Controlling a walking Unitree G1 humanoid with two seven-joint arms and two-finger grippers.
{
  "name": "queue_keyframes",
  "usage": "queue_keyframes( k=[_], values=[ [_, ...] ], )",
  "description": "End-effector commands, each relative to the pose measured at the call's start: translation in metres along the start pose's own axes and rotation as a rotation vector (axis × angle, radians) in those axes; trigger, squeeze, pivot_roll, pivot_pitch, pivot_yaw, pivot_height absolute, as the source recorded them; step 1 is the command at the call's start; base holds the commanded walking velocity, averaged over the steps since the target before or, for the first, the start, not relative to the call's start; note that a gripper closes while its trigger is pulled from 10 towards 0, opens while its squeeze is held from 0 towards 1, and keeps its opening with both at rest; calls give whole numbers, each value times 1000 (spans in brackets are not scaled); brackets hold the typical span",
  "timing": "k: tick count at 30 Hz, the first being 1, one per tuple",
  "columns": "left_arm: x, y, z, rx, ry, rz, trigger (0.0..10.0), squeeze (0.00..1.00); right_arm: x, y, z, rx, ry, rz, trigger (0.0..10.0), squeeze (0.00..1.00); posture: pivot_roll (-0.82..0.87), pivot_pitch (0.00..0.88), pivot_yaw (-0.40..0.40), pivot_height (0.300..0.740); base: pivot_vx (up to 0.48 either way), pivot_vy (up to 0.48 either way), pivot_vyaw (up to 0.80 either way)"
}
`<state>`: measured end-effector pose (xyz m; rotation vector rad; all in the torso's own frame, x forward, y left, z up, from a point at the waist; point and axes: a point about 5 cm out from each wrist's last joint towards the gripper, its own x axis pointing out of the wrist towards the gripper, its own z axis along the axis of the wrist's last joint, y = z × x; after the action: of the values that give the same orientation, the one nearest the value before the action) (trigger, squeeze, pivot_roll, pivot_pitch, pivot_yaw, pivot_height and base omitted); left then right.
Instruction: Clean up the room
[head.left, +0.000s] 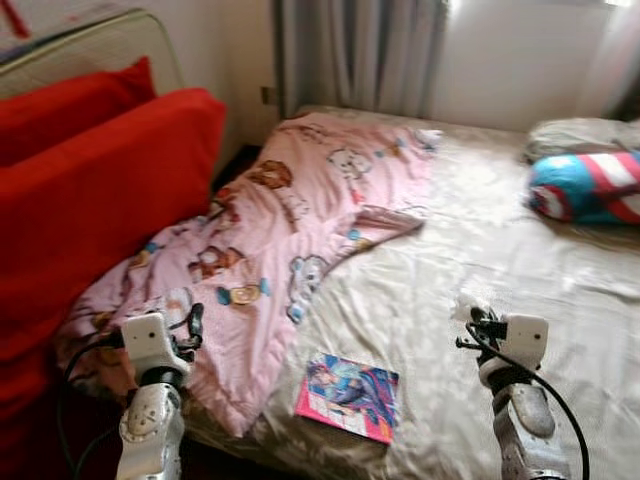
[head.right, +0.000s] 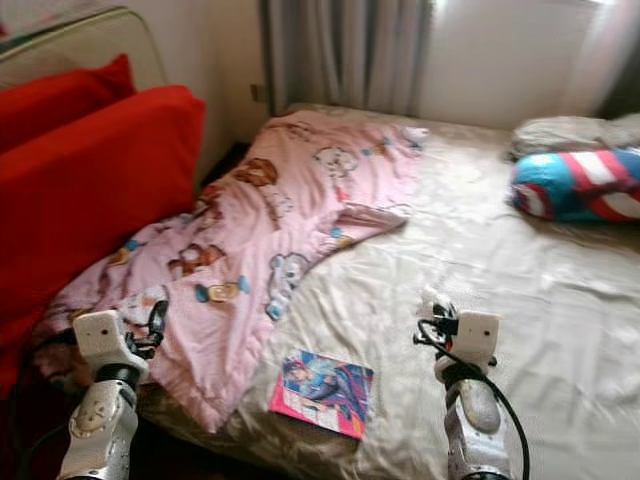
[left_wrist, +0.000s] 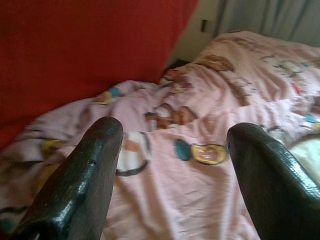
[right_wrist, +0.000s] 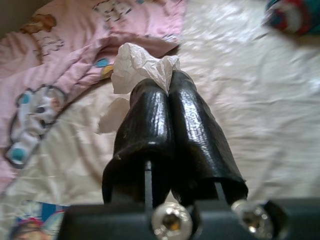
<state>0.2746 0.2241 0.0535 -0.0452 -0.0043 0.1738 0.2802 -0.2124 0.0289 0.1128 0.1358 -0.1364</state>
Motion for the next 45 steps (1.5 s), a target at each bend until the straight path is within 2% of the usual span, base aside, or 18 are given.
queue_keyframes(
  k=[1, 5, 12, 18, 45],
  values=[
    [0, 1, -2, 18, 16, -13, 10000, 0, -3, -1, -3, 9, 2, -24, 10000, 0, -91, 0, 38, 740, 0, 0, 0],
    [1, 0, -5, 11, 28, -5, 10000, 0, -8, -2, -5, -6, 5, -11, 10000, 0, -116, 0, 22, 740, 0, 0, 0],
    [-1, -6, -6, -9, 24, -3, 10000, 0, -7, -16, 1, -46, -13, -26, 10000, 0, -112, 0, 7, 740, 0, 0, 0],
    [0, -8, -6, -15, 21, -5, 10000, 0, -4, -16, 5, -83, -23, -20, 10000, 0, -116, 0, 17, 740, 0, 0, 794],
    [-4, -10, -9, -8, 36, -22, 10000, 0, -12, -13, -10, -46, 22, -43, 10000, 0, -102, 0, 41, 740, 0, 0, 764]
  ],
)
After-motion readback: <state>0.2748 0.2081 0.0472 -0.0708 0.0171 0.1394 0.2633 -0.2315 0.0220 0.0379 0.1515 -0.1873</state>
